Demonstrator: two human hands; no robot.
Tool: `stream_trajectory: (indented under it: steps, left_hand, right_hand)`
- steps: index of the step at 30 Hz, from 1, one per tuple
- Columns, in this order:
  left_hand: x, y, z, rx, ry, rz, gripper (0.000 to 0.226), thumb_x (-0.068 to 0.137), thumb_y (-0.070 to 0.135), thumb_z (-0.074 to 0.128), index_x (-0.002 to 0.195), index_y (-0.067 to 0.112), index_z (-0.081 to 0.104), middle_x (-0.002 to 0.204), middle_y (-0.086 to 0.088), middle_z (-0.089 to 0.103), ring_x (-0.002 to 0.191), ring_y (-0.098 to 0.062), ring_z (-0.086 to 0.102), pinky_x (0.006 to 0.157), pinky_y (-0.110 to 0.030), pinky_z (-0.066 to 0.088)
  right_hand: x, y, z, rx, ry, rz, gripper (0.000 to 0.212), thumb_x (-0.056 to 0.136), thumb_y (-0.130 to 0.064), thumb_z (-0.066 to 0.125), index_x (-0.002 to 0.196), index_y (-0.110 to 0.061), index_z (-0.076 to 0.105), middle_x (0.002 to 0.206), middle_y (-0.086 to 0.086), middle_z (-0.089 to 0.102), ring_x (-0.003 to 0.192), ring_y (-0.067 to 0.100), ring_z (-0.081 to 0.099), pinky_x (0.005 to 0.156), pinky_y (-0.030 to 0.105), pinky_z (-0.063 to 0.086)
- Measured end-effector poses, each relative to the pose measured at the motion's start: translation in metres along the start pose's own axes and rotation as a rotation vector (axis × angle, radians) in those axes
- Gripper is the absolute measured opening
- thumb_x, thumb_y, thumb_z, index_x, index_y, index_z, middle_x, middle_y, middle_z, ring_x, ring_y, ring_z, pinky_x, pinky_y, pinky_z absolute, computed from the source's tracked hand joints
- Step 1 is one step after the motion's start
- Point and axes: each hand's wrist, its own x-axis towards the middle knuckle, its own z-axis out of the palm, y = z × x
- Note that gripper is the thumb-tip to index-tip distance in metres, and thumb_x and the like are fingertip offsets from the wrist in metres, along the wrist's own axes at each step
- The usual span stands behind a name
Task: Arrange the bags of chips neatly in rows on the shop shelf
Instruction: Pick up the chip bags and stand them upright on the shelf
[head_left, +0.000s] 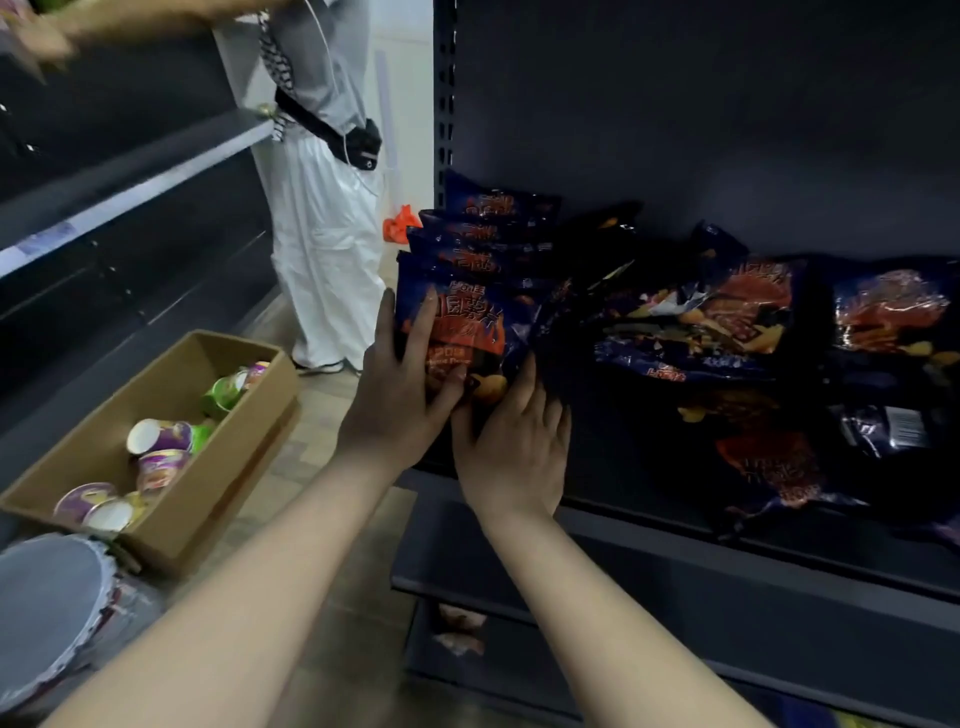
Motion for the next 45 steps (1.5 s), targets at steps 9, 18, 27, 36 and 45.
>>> stream_trajectory:
  steps: [9, 18, 27, 36, 45]
  left_hand:
    - [-0.002, 0.0, -0.001, -0.03, 0.015, -0.003, 0.075, 0.087, 0.057, 0.042, 0.147, 0.038, 0.001, 0.157, -0.005, -0.005, 0.143, -0.023, 0.011, 0.113, -0.036, 0.021]
    - [-0.004, 0.006, -0.005, -0.035, 0.004, -0.047, 0.074, 0.09, 0.038, 0.052, 0.148, 0.032, 0.007, 0.157, -0.009, -0.004, 0.142, -0.026, 0.015, 0.105, -0.026, 0.016]
    - [-0.004, 0.007, -0.008, -0.068, 0.0, -0.068, 0.076, 0.087, 0.041, 0.052, 0.148, 0.034, 0.006, 0.157, -0.009, -0.003, 0.141, -0.026, 0.017, 0.106, -0.031, 0.023]
    - [-0.001, 0.015, -0.012, -0.095, -0.044, -0.115, 0.079, 0.088, 0.04, 0.056, 0.148, 0.034, 0.004, 0.157, -0.009, -0.003, 0.143, -0.025, 0.01, 0.11, -0.037, 0.022]
    - [-0.001, 0.01, -0.009, -0.086, -0.079, -0.107, 0.081, 0.088, 0.04, 0.057, 0.148, 0.034, 0.003, 0.156, -0.011, -0.004, 0.143, -0.03, 0.01, 0.111, -0.047, 0.024]
  right_hand:
    - [-0.002, 0.0, -0.004, 0.004, -0.047, 0.0, 0.082, 0.093, -0.058, 0.027, 0.148, -0.01, -0.012, 0.157, 0.007, 0.014, 0.143, 0.025, 0.013, 0.119, 0.04, 0.001]
    - [-0.003, 0.001, -0.005, 0.063, -0.049, 0.0, 0.084, 0.092, -0.056, 0.033, 0.148, -0.008, -0.005, 0.156, 0.01, 0.017, 0.144, 0.027, 0.012, 0.119, 0.041, -0.002]
    - [-0.005, 0.005, -0.01, 0.224, -0.052, -0.069, 0.087, 0.089, -0.052, 0.046, 0.149, -0.007, 0.001, 0.155, 0.01, 0.019, 0.144, 0.022, 0.011, 0.118, 0.034, -0.01]
    - [-0.006, 0.004, -0.028, 0.289, -0.208, -0.075, 0.088, 0.089, -0.042, 0.053, 0.149, -0.007, -0.002, 0.155, 0.011, 0.014, 0.145, 0.024, 0.005, 0.119, 0.035, -0.007]
    - [-0.007, 0.004, -0.026, 0.324, -0.252, -0.006, 0.089, 0.089, -0.036, 0.055, 0.149, -0.009, -0.005, 0.157, 0.011, 0.005, 0.145, 0.028, -0.003, 0.119, 0.038, 0.004]
